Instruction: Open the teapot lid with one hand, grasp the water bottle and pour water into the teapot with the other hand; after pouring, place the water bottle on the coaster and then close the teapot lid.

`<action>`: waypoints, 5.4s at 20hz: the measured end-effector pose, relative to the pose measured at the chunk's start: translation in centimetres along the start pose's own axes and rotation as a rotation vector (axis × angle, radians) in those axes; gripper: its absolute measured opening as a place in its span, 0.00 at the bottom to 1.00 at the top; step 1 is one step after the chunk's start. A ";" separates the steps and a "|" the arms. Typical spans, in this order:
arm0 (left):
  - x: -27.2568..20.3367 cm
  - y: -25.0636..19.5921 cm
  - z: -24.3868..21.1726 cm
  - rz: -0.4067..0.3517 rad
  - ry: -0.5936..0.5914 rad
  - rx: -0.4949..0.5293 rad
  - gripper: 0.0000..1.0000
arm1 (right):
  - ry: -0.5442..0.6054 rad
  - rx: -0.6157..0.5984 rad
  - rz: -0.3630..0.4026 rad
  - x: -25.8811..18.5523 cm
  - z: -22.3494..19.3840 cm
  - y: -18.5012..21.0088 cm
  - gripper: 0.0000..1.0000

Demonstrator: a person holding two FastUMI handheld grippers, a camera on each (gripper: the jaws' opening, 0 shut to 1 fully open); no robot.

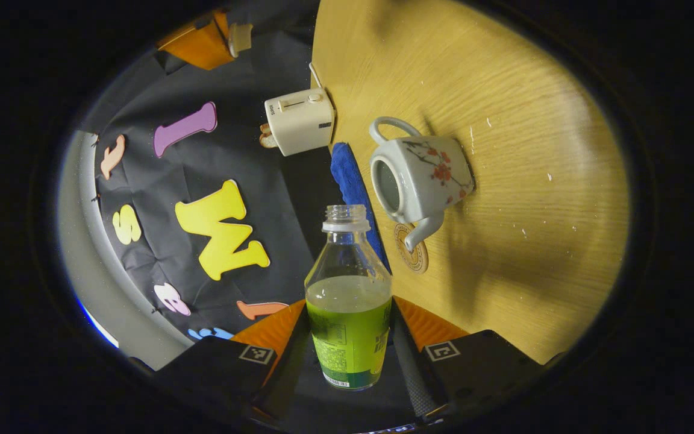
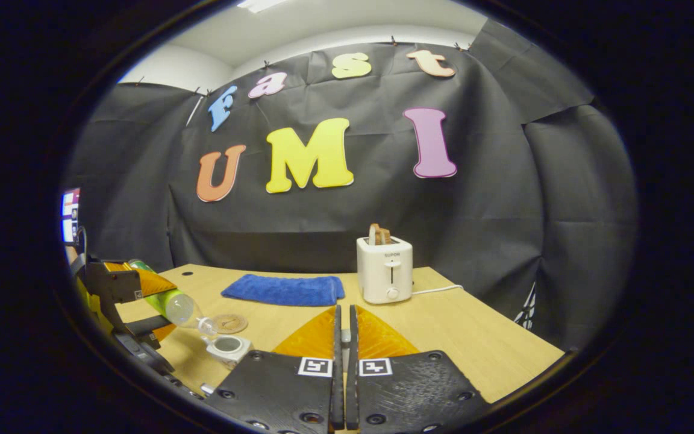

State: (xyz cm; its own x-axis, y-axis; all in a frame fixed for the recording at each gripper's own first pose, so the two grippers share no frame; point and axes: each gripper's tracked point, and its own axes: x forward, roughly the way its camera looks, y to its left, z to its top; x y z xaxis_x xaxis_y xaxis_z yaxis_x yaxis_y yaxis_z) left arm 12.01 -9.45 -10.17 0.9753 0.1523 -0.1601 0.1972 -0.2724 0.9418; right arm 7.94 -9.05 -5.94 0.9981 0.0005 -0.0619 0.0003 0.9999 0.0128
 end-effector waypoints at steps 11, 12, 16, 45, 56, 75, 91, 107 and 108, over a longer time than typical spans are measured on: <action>0.3 1.6 -0.1 0.002 0.035 0.160 0.76 | 0.003 0.027 -0.010 0.1 0.0 -1.1 0.02; 0.3 1.6 -0.1 0.001 0.038 0.163 0.76 | 0.005 0.028 -0.010 0.1 -0.1 -1.1 0.01; 0.3 1.6 -0.2 -0.008 0.044 0.170 0.76 | 0.008 0.025 -0.007 0.1 0.0 -0.9 0.01; 0.2 2.7 0.7 0.005 0.023 0.136 0.72 | 0.012 -0.025 -0.056 0.0 0.1 -2.1 0.01; -0.1 2.5 0.8 0.020 -0.064 -0.447 0.75 | 0.006 -0.027 -0.071 -0.1 0.3 -2.6 0.01; 9.5 3.1 0.8 0.036 -0.239 -1.857 0.78 | 0.051 -0.024 -0.045 1.8 -2.9 -1.3 0.01; 9.9 1.8 0.3 -0.018 -0.255 -1.889 0.96 | 0.100 0.017 0.004 2.7 -5.0 0.0 0.01; -3.2 1.0 -11.6 0.028 -0.199 -1.904 0.95 | 0.053 0.028 0.313 3.6 -3.0 14.8 0.01; -3.6 0.9 -12.7 0.030 -0.169 -1.882 0.95 | 0.049 0.044 0.308 4.0 -3.4 15.3 0.01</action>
State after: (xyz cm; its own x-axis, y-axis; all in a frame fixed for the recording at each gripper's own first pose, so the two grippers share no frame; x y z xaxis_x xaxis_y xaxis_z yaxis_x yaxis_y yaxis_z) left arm 7.39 1.85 -5.00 0.9971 0.0542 -0.0530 -0.0554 0.9982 -0.0218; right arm 11.75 6.30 -9.35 0.9476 0.3048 -0.0961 -0.2978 0.9512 0.0810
